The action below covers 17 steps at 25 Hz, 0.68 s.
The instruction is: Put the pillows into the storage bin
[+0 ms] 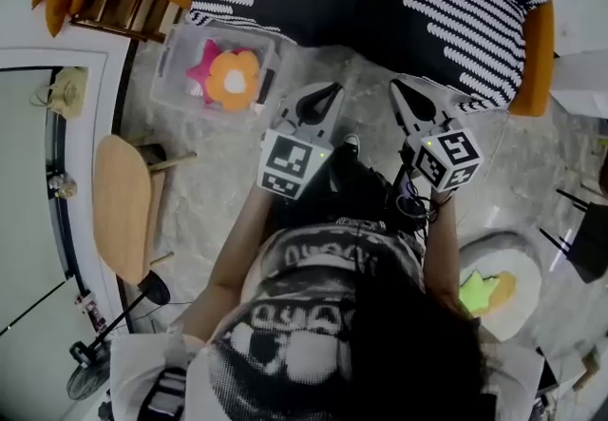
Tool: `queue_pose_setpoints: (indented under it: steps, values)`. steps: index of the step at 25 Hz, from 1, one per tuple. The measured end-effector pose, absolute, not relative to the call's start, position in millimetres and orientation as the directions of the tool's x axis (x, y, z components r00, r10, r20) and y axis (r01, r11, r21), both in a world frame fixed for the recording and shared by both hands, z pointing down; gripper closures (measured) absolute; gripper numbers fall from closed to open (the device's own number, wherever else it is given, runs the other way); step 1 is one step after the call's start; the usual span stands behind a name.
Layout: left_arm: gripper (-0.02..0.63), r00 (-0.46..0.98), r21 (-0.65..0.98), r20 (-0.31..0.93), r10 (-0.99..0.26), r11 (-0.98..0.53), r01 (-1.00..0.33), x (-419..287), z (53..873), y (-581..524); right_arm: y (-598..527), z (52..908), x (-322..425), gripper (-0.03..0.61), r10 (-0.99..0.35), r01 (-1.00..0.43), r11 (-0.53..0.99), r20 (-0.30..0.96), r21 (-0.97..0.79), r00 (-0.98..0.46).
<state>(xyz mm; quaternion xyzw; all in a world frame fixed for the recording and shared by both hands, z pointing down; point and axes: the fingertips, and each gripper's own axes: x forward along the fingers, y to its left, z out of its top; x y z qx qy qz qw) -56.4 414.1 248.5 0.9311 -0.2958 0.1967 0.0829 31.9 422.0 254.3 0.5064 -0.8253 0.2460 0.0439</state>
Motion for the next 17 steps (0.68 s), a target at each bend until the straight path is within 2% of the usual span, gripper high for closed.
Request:
queue_pose_setpoints:
  steps: [17]
  values:
    - [0.603,0.748,0.055,0.455,-0.484,-0.823,-0.565,-63.1,274.1,430.0,445.5,275.6,49.5,0.580,-0.821,-0.870,0.302,0.358,-0.390,-0.445]
